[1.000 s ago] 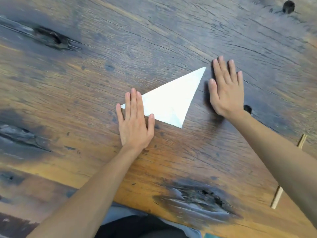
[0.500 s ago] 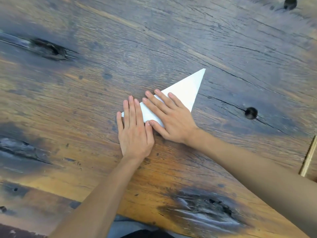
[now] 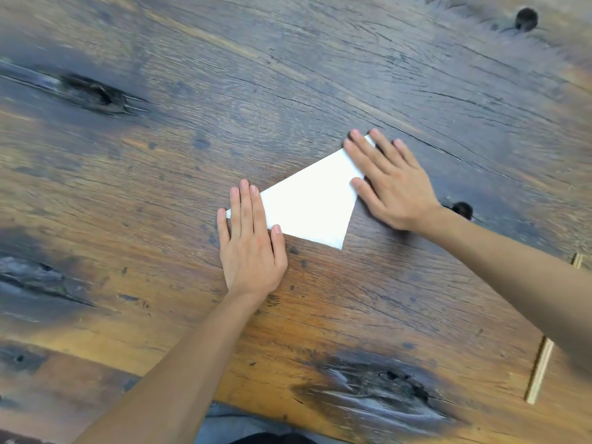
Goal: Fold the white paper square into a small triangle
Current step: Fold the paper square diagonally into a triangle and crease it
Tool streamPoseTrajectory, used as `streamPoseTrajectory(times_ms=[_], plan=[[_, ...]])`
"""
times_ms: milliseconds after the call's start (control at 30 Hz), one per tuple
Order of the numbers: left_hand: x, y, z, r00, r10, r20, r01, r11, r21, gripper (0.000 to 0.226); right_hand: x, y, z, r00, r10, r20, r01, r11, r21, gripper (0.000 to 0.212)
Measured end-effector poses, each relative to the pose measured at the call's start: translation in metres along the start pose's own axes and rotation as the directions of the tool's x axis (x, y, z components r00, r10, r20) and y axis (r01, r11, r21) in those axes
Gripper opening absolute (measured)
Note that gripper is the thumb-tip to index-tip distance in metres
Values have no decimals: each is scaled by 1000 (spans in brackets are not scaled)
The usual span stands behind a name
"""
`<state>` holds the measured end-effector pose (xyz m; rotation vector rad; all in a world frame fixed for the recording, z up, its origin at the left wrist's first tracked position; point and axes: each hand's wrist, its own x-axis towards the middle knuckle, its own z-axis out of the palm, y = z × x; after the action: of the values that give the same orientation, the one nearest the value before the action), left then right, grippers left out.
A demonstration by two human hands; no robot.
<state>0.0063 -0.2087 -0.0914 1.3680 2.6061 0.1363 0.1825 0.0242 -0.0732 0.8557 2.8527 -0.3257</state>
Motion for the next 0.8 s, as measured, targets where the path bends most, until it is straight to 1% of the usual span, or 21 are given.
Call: streamPoseTrajectory(times_ms=[100,200,267,333,367,433,533,600,667,800], plan=[[1,0,-2,1000,-4,18,5,1000,-8,70,-3,21,-11,992,117,52,-120,992,48,61],[1,0,-4,999,-10,35,11,1000,-20,70,-4,28,-21,982,156,101,-167,980,111,61],[1,1,-5,998,-7,58,9,999,-37,70,-1,22,-27,975,195,107,-210,964,161,65],[1,2,-8,997,-3,83,7,999,-51,70,6,13,-34,970,220,106,-237,950,202,73],[0,1,-11,995,-2,98,7,998,-58,70,9,10,-39,971,207,119,-229,948,220,79],[-1,0,-16,992,21,121,-10,996,-87,70,11,5,-47,978,135,159,-171,956,238,88],[2,-3,-24,984,68,166,-37,982,-183,72,13,3,-55,973,54,225,-102,973,208,89],[3,-15,-30,969,151,197,-112,974,-197,74,17,-2,-60,967,54,250,-101,979,180,85],[2,-36,-34,939,258,227,-226,961,-159,73,22,-7,-63,956,77,282,-116,985,124,76],[7,-87,-40,887,385,253,-379,922,-77,70,28,-11,-68,941,127,313,-160,984,84,61]])
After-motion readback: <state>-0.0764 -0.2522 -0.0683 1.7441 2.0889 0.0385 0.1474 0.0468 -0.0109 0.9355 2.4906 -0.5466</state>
